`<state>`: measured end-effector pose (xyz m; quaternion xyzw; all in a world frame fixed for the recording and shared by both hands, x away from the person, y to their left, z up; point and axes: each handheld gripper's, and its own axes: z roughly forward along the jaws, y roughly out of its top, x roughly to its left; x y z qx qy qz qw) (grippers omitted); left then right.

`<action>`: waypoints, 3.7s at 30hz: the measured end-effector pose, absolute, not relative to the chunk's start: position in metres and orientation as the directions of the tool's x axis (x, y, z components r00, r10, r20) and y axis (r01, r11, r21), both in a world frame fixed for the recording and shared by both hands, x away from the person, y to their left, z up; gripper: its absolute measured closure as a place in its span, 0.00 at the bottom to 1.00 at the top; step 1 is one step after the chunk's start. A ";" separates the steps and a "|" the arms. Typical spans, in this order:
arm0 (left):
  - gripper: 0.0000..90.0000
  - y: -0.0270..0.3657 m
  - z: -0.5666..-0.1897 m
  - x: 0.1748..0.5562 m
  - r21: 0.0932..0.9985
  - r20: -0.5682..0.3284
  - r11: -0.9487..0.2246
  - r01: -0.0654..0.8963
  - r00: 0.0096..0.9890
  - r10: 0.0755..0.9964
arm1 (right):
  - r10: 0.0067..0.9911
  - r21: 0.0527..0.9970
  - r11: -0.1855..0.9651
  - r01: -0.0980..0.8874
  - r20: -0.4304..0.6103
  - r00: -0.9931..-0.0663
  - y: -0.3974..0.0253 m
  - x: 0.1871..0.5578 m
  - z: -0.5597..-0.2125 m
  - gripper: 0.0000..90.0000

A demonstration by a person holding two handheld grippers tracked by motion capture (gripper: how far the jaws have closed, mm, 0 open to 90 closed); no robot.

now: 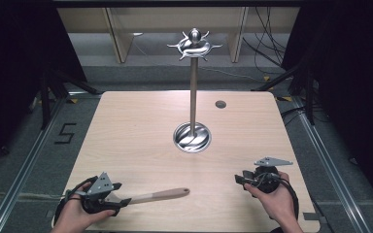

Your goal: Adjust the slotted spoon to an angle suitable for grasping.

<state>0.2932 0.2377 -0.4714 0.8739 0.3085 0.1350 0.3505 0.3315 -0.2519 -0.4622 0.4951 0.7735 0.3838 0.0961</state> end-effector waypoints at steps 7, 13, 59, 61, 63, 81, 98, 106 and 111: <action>0.62 0.231 -0.465 0.293 0.702 -0.014 -0.541 0.464 0.768 0.640 | 0.846 0.691 0.180 0.700 0.254 -0.468 -0.257 0.333 -0.464 0.64; 0.92 0.223 -0.459 0.290 0.705 0.016 -0.557 0.438 0.776 0.631 | 0.852 0.710 0.172 0.683 0.240 -0.465 -0.258 0.333 -0.464 0.64; 1.00 0.101 -0.468 0.319 0.398 0.002 -0.845 0.357 0.921 0.390 | 0.857 0.720 0.173 0.672 0.227 -0.463 -0.256 0.332 -0.460 0.61; 1.00 0.099 -0.469 0.319 0.392 0.004 -0.847 0.359 0.920 0.392 | 0.859 0.717 0.177 0.674 0.222 -0.462 -0.256 0.332 -0.459 0.61; 1.00 0.098 -0.470 0.320 0.388 0.003 -0.848 0.360 0.920 0.392 | 0.857 0.715 0.172 0.678 0.230 -0.460 -0.255 0.332 -0.460 0.61; 1.00 0.092 -0.474 0.325 0.364 0.011 -0.857 0.365 0.918 0.396 | 0.862 0.712 0.135 0.689 0.259 -0.436 -0.252 0.330 -0.460 0.60; 1.00 0.092 -0.475 0.336 0.357 0.011 -0.844 0.401 0.901 0.433 | 0.855 0.716 0.158 0.680 0.245 -0.457 -0.253 0.331 -0.460 0.60; 1.00 0.093 -0.475 0.343 0.347 0.038 -0.847 0.403 0.896 0.443 | 0.862 0.725 0.184 0.664 0.205 -0.463 -0.255 0.332 -0.460 0.60; 1.00 0.094 -0.477 0.349 0.341 0.057 -0.847 0.407 0.891 0.451 | 0.856 0.722 0.181 0.668 0.219 -0.469 -0.254 0.332 -0.460 0.59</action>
